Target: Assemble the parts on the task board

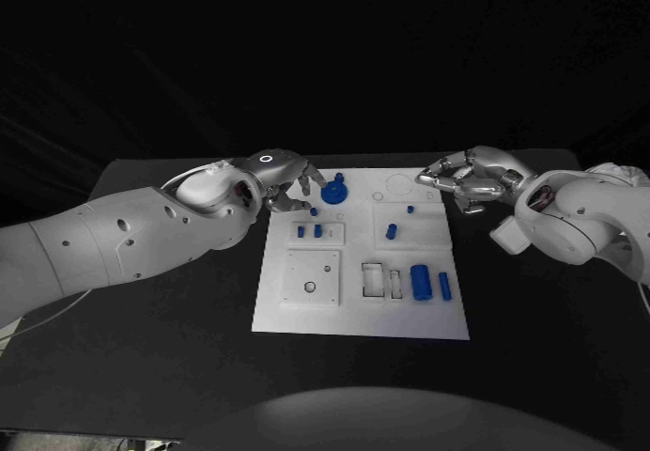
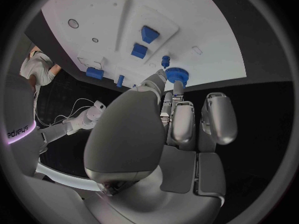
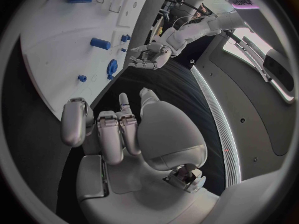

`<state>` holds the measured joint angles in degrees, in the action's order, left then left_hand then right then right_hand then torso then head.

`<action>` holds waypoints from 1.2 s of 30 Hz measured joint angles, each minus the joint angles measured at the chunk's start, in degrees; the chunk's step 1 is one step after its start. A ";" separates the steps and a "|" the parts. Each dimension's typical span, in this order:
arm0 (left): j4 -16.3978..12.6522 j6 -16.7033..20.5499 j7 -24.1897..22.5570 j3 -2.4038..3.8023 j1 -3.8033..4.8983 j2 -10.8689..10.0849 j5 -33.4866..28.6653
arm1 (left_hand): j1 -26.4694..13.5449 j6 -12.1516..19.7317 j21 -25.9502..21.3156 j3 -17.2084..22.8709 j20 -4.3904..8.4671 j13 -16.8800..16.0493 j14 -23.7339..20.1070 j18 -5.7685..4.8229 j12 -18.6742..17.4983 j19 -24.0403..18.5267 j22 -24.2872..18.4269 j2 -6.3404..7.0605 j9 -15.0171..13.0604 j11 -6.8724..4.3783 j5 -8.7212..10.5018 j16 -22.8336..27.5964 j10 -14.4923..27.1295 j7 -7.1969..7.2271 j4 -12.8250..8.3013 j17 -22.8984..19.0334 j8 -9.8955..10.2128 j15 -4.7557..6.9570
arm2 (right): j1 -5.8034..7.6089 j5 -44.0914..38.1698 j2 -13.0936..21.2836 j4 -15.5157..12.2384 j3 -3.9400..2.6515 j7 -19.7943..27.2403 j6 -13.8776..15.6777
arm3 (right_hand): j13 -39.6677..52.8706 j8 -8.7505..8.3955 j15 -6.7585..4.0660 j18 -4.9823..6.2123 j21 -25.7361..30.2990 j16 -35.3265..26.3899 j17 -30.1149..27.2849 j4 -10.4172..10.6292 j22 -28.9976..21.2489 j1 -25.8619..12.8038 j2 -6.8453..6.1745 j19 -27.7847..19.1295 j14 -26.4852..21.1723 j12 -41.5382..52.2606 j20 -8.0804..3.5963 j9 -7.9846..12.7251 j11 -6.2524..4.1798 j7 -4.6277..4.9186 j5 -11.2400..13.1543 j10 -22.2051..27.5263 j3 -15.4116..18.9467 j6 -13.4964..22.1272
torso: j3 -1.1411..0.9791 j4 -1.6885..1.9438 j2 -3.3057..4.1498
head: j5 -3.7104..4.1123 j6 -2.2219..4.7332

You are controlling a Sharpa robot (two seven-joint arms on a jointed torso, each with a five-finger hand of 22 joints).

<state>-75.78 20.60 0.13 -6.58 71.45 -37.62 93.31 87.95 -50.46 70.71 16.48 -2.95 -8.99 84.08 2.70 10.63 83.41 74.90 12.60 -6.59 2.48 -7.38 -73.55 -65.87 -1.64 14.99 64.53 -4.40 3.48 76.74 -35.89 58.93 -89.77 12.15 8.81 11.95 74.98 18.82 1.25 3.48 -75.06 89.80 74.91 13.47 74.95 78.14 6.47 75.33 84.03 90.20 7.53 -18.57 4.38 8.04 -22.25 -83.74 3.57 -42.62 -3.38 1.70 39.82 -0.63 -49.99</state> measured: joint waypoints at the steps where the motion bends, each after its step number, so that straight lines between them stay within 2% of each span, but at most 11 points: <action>1: -0.95 0.52 -0.10 0.02 0.40 -0.72 -0.13 | 0.00 -0.01 0.00 -0.24 0.00 0.00 -0.11 0.00 0.00 0.00 0.00 0.00 0.00 0.07 0.00 0.00 0.37 0.01 0.24 0.00 0.00 -0.11 | 0.00 -0.05 0.02 -0.03 0.00 0.04 0.07 | 0.00 -0.28 -0.04 0.01 0.62 0.00 0.00 -0.32 0.00 0.45 -0.26 -0.57 -0.02 0.00 -0.16 0.10 -0.10 -0.12 0.66 0.10 0.06 0.73 | 0.00 0.00 0.00 | 0.04 0.00; 10: -10.52 1.36 0.09 0.18 6.12 -9.88 -1.16 | -5.23 0.33 -3.14 -9.66 -0.60 -0.16 -1.51 0.89 -0.88 -1.04 0.00 0.80 0.41 0.46 4.22 1.13 9.05 0.97 1.68 -2.37 0.00 -1.21 | 0.02 -0.65 0.09 -0.20 0.00 0.26 0.62 | 0.29 -0.44 -0.66 1.87 8.42 -0.11 0.00 -1.24 -0.01 2.28 -1.07 -6.02 0.00 -1.78 -0.82 0.15 -1.04 -0.22 2.97 0.99 0.85 1.42 | -0.01 -0.01 0.01 | 0.25 0.00; 12: -12.24 0.85 0.37 0.17 7.47 -12.15 -1.63 | -6.01 0.41 -4.13 -13.82 -0.83 -0.07 -2.04 0.88 -1.20 -1.67 0.00 0.63 0.49 0.55 4.29 1.55 11.52 1.08 1.80 -3.11 0.00 -1.10 | 0.05 -0.95 0.05 -0.21 0.00 0.32 0.90 | 0.29 -0.44 -1.16 2.78 12.21 -3.97 0.00 -1.24 -0.01 4.70 -0.26 -8.29 -0.27 -2.67 -0.95 0.21 -1.27 -0.16 2.79 10.17 0.85 0.96 | -0.01 0.01 -0.01 | 0.41 0.00; 14: -13.24 0.41 0.60 0.17 8.26 -13.71 -2.61 | -6.94 -0.32 -5.07 -16.73 -0.92 0.08 -2.37 0.88 -1.52 -1.94 0.00 -0.30 0.51 0.61 4.41 1.85 13.70 1.81 1.98 -3.56 -0.09 -1.13 | 0.05 -1.35 -0.08 -0.21 0.00 0.45 1.30 | -13.91 -1.27 -1.25 2.98 14.99 -8.38 -0.01 -2.31 -0.01 8.85 0.13 -9.90 -2.77 -26.08 -1.10 0.97 -1.27 0.09 -4.05 31.15 -0.61 1.94 | 0.00 0.07 -0.06 | 0.59 0.00; 15: -13.47 0.20 0.67 0.06 8.61 -14.41 -3.79 | -7.21 -0.63 -5.32 -16.81 -0.94 0.14 -2.39 0.88 -1.52 -1.96 0.00 -0.57 0.48 0.67 4.27 1.85 14.35 2.12 2.05 -3.62 -0.31 -1.15 | 0.05 -1.74 -0.22 -0.21 0.00 0.54 1.63 | -18.82 -1.91 -1.07 3.58 15.91 -9.69 -0.01 -2.53 -0.01 9.96 -0.30 -10.52 -3.85 -33.38 -1.08 1.37 -0.12 0.10 -6.27 34.86 -1.41 2.83 | 0.01 0.10 -0.09 | 0.66 0.00; 17: -13.46 0.01 0.66 -0.40 8.90 -15.04 -6.51 | -7.64 -1.55 -5.60 -16.80 -1.13 0.24 -2.57 0.89 -1.48 -2.15 0.00 -1.10 0.33 0.90 2.92 1.84 16.35 2.59 2.06 -3.43 -0.67 -1.32 | 0.05 -2.72 -0.55 -0.19 0.00 0.66 2.18 | -27.20 -3.89 0.88 3.61 19.77 -14.99 -1.77 -2.59 -0.01 11.77 -2.15 -13.90 -8.96 -46.81 -0.25 2.66 0.85 -0.16 -6.88 45.69 -4.22 4.73 | 0.01 0.14 -0.19 | 0.78 0.00; 20: -13.03 -0.02 -0.37 -1.77 9.08 -15.41 -13.42 | -7.73 -3.63 -5.12 -16.79 -1.15 0.68 -2.26 0.88 -1.15 -2.12 0.01 -1.58 0.07 1.61 -0.14 0.43 19.37 1.51 2.06 -1.74 -1.55 -1.64 | 0.16 -6.36 -1.39 0.22 0.00 0.69 3.37 | -34.80 -4.67 2.65 3.61 20.13 -17.27 -4.38 -2.91 -0.01 12.98 -5.30 -14.73 -11.42 -55.88 1.24 3.66 3.22 -0.45 -3.34 49.02 -8.16 4.72 | 0.00 0.23 -0.30 | 1.22 0.00; 23: -12.50 0.25 -3.00 -3.22 9.04 -15.69 -21.72 | -7.61 -4.84 -4.24 -16.79 -1.54 0.97 -1.94 0.88 -0.20 -1.73 0.05 -2.66 0.07 2.00 -3.41 -0.77 21.17 0.72 2.06 -0.37 -1.55 -1.96 | 0.27 -13.49 -2.38 0.74 -0.02 0.31 4.86 | -38.69 -4.66 1.95 3.61 16.06 -14.65 -3.40 -2.55 -0.02 11.46 -7.89 -10.56 -8.61 -58.29 1.57 3.98 3.37 -1.14 -0.62 47.19 -10.17 2.22 | 0.10 0.40 -0.38 | 1.80 0.00; 28: -12.13 1.28 -8.59 -4.37 8.35 -15.79 -33.04 | -5.32 -5.33 -3.77 -17.16 -1.54 1.34 -1.94 0.89 1.40 -1.73 0.04 -4.94 0.53 1.86 -6.93 -1.32 22.90 0.22 2.12 0.24 -1.31 -1.96 | 0.43 -27.76 -3.75 1.18 -0.06 -2.10 6.17 | -41.77 -4.88 1.29 3.61 14.64 -13.97 -4.06 -1.97 -0.02 8.61 -10.73 -8.48 -7.87 -60.51 1.26 4.27 3.20 -2.54 3.31 47.65 -10.36 0.43 | 0.35 0.77 -0.50 | 2.59 0.00; 33: -12.26 1.98 -12.73 -4.93 7.88 -16.08 -39.69 | -4.59 -5.64 -3.77 -17.16 -1.54 1.46 -1.94 0.88 2.36 -1.73 0.04 -5.67 0.77 1.79 -7.15 -1.66 23.38 -0.09 2.12 0.24 -1.10 -1.96 | 0.45 -39.49 -4.44 1.23 -0.06 -5.83 6.24 | -43.24 -5.98 1.19 3.61 14.45 -13.42 -4.63 -1.84 -0.03 5.87 -12.01 -7.44 -7.15 -61.46 1.07 4.47 3.35 -2.85 5.54 49.11 -9.21 0.18 | 0.49 1.03 -0.56 | 2.98 0.00; 36: -12.37 2.12 -14.10 -5.16 7.77 -16.23 -42.03 | -4.22 -6.29 -3.77 -17.15 -1.54 1.45 -1.94 0.88 3.37 -1.73 0.04 -6.04 0.89 1.79 -7.15 -1.66 23.38 -0.86 2.12 0.19 -0.96 -1.96 | 0.45 -44.97 -4.55 1.18 -0.05 -7.82 6.46 | -44.02 -6.51 1.43 3.61 19.55 -17.19 -10.24 -0.91 -0.03 3.26 -12.80 -10.57 -11.22 -61.46 1.38 4.47 3.38 -3.67 10.25 49.07 -8.15 -0.07 | 0.53 1.04 -0.58 | 2.88 0.00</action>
<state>-88.14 22.73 -13.97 -11.74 79.22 -53.86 51.28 83.73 -56.75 66.94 -0.68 -4.49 -7.54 82.14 3.58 14.00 81.68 74.94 6.56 -5.70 4.27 -14.52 -75.22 -42.49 -2.50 17.11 64.72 -5.36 1.52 77.20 -80.86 54.38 -88.59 12.09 0.99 18.41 30.96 12.31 2.68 7.09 -55.50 72.61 64.67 12.56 74.92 81.40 -6.33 64.76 72.82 28.74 8.91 -14.10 7.75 4.37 -12.00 -34.66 -4.58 -42.69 -2.85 2.74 39.24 2.25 -49.99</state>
